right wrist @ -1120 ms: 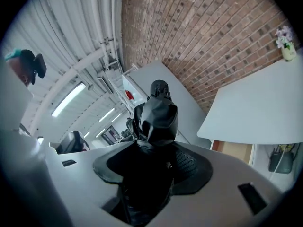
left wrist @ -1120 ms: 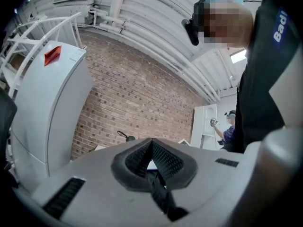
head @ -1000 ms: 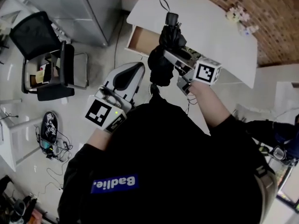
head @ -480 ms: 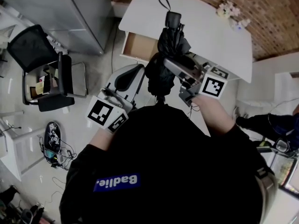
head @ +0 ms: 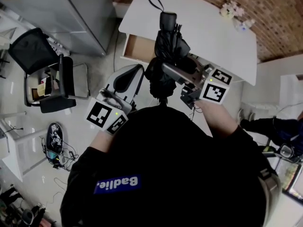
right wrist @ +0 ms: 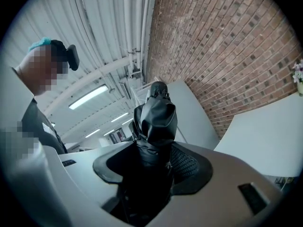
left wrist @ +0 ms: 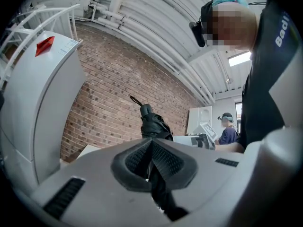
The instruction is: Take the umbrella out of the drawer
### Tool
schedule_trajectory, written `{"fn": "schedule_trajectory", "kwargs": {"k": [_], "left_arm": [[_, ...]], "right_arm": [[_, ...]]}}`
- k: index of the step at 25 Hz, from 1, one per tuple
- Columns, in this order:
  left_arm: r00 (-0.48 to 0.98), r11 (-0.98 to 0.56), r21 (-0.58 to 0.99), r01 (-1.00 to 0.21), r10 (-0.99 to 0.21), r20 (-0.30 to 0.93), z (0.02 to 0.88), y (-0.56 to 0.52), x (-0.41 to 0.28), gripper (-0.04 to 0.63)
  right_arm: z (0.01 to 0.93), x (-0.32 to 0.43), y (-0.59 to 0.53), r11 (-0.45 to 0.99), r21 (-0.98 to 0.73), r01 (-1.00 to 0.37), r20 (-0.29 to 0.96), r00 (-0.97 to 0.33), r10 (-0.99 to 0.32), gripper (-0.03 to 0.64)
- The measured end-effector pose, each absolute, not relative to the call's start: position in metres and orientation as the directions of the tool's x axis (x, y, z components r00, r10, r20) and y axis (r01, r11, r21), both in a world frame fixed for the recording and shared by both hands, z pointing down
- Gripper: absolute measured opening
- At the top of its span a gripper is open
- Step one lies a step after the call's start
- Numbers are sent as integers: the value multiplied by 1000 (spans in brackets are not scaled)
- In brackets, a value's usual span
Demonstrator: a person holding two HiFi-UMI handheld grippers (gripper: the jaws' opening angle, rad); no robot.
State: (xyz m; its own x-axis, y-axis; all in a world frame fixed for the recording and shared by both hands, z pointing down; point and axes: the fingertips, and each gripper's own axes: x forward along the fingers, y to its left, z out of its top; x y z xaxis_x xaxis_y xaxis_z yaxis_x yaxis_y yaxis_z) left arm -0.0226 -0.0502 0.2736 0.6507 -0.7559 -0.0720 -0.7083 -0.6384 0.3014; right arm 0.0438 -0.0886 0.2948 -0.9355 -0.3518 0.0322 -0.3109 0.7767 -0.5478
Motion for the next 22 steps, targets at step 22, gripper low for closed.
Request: {"fn": "schedule_trajectory", "kwargs": {"k": [22], "left_arm": [[674, -662, 289, -692, -735, -69, 277, -58, -27, 2]], "right_arm": [[301, 33, -95, 771, -544, -330, 53, -931, -361, 250]]}}
